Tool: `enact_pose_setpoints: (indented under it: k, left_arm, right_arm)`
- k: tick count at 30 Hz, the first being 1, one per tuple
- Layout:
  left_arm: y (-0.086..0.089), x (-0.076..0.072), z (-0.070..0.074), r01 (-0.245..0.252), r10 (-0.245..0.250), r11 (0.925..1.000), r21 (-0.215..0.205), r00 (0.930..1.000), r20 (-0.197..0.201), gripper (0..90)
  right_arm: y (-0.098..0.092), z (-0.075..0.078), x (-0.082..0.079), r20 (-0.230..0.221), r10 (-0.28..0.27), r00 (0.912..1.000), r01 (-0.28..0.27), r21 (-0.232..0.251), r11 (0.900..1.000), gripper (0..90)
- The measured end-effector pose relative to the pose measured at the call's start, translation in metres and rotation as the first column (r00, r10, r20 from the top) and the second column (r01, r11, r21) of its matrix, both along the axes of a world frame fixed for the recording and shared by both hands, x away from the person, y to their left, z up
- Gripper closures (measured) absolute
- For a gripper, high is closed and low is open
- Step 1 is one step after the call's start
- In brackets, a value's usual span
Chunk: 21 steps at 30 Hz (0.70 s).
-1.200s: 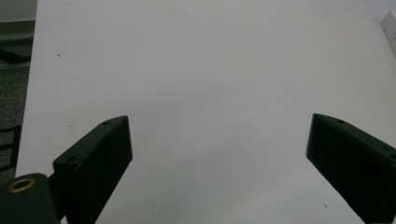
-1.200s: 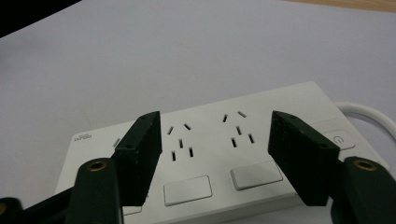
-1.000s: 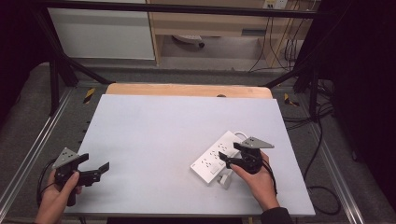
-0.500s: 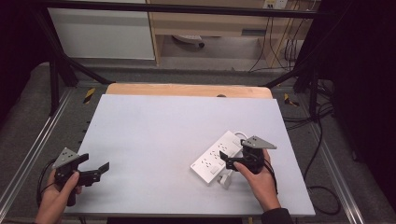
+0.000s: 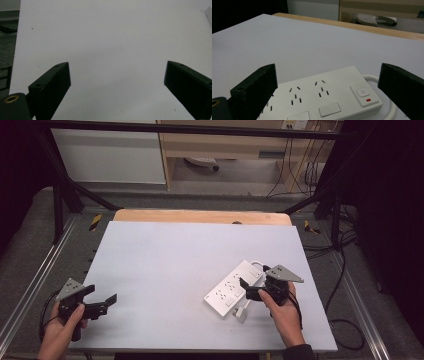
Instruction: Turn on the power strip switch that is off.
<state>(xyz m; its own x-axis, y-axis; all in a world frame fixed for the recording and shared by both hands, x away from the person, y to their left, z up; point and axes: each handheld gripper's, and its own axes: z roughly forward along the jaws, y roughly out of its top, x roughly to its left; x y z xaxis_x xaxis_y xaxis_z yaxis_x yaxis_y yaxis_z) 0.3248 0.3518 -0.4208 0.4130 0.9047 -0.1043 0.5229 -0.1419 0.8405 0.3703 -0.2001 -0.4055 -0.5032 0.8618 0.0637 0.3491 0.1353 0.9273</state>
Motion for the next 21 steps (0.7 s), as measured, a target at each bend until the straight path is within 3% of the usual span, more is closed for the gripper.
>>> enact_pose_setpoints:
  k: [12,17,21]
  left_arm:
    - [0.000,0.000,0.000,-0.001,0.001,1.0000,0.000,1.0000,0.000,7.0]
    - [0.000,0.000,0.000,0.000,0.000,1.0000,0.002,1.0000,0.001,7.0]
    - [0.000,0.000,0.000,0.001,-0.001,1.0000,0.002,1.0000,0.002,7.0]
  right_arm:
    - [-0.027,0.006,-0.008,0.023,-0.047,0.9986,0.047,0.003,0.999,3.8]
    - [-0.050,0.000,-0.009,0.013,-0.090,0.9959,0.090,0.004,0.996,4.8]
    - [-0.068,-0.012,-0.010,-0.012,-0.126,0.9920,0.125,-0.025,0.992,5.4]
